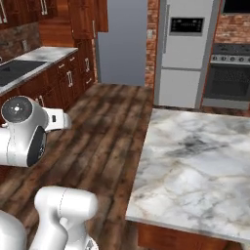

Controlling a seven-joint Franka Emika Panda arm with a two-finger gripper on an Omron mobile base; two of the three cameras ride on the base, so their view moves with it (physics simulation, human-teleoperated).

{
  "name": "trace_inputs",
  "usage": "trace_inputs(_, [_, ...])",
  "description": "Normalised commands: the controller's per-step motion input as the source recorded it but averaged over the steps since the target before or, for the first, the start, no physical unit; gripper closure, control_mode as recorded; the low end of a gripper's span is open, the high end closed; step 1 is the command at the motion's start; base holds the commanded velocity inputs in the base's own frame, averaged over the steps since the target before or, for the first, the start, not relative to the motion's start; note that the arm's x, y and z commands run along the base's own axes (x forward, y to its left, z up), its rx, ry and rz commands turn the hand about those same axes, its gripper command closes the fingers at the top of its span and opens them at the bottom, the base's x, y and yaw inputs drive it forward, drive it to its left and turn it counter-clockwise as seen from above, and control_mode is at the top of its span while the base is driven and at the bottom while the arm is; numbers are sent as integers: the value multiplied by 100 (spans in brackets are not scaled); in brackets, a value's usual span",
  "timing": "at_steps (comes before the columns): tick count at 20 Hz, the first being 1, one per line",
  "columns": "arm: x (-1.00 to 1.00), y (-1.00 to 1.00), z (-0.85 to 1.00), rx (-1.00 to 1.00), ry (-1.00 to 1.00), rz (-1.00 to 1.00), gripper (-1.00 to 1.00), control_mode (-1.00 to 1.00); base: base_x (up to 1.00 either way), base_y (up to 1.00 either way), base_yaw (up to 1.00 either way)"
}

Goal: Pick up the bowls from the cabinet and place each bowl in front of a stool on the dining counter.

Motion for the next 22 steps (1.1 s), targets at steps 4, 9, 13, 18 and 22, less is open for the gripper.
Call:
trace_inputs(4, [0, 0, 0, 0, 0, 0, -100, 100, 100, 40, -6])
trace_inputs(9, [0, 0, 0, 0, 0, 0, -100, 100, 100, 19, -1])
trace_inputs(13, [0, 0, 0, 0, 0, 0, -100, 100, 100, 15, -1])
trace_inputs(18, [0, 0, 0, 0, 0, 0, -100, 100, 100, 22, -3])
trace_inputs(22, [0, 0, 0, 0, 0, 0, -100, 100, 100, 33, -7])
